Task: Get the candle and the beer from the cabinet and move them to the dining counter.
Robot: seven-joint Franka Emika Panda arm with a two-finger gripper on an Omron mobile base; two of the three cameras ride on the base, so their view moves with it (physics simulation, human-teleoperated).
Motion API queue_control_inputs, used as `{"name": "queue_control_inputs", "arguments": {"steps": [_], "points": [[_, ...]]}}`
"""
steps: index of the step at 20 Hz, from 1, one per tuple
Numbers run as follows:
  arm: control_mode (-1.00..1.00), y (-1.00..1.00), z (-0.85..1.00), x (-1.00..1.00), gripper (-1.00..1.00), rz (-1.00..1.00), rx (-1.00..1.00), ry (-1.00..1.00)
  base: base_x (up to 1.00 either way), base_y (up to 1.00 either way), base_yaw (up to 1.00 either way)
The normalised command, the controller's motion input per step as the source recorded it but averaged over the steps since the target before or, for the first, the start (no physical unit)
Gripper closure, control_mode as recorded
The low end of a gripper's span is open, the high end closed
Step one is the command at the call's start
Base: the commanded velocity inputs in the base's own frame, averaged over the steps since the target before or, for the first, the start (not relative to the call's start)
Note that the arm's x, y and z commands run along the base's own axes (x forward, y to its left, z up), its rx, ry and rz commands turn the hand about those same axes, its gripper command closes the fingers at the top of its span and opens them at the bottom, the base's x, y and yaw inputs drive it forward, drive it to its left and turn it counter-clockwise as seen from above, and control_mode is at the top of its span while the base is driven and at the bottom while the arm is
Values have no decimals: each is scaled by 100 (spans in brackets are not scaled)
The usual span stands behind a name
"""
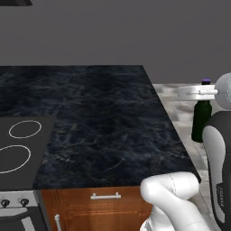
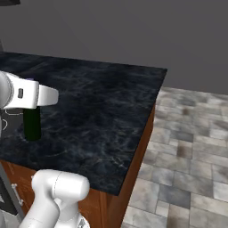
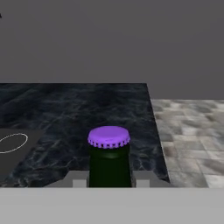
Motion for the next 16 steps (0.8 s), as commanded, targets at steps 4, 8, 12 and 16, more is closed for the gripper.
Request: {"name": "queue_control_inputs", "arguments": {"steps": [4,8,12,16], "points": [[100,0,0,0,100,0,0,0,-12,-100,-8],[100,0,0,0,100,0,0,0,-20,-100,-26],[100,0,0,0,100,0,0,0,-13,-100,-41],[100,0,0,0,100,0,0,0,32,-100,-29]]}}
